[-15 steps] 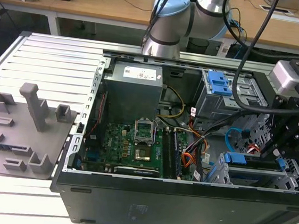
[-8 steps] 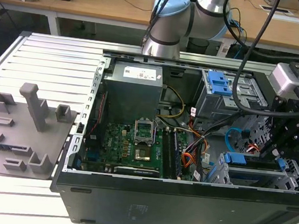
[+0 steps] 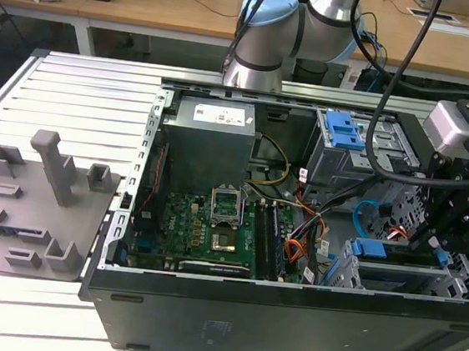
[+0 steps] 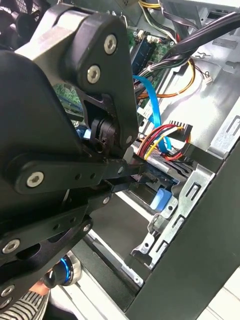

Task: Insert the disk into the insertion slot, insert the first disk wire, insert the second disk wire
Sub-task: 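Insert the first disk wire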

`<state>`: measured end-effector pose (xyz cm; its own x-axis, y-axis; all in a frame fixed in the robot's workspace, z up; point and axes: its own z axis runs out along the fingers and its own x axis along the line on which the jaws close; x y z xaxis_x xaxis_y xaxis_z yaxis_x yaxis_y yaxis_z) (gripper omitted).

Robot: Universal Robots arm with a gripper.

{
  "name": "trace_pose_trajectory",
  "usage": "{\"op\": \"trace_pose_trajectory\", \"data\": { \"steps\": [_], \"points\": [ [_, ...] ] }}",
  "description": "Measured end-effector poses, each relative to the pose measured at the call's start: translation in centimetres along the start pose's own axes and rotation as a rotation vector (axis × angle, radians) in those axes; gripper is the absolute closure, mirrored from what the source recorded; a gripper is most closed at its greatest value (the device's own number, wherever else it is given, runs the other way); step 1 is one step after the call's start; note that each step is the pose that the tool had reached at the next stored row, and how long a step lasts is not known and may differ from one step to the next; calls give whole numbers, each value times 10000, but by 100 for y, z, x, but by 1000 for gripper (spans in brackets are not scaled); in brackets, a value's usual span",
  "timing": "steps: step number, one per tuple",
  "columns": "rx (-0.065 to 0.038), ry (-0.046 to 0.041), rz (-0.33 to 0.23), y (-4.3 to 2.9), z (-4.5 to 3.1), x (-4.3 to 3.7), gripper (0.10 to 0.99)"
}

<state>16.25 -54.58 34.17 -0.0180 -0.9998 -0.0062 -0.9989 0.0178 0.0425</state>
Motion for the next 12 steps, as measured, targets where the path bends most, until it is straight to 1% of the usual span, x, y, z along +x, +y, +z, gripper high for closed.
{"op": "trace_pose_trajectory", "data": {
  "steps": [1, 3, 7, 9, 12],
  "points": [
    [0, -7, -1, 0, 4, 1, 914],
    [-2, -58, 0, -2, 19, 2, 914],
    [-4, -64, 0, -15, 19, 2, 914],
    [-3, -71, -2, -19, -5, 1, 914],
    [-3, -64, -3, -28, -12, 0, 914]
  ]
}}
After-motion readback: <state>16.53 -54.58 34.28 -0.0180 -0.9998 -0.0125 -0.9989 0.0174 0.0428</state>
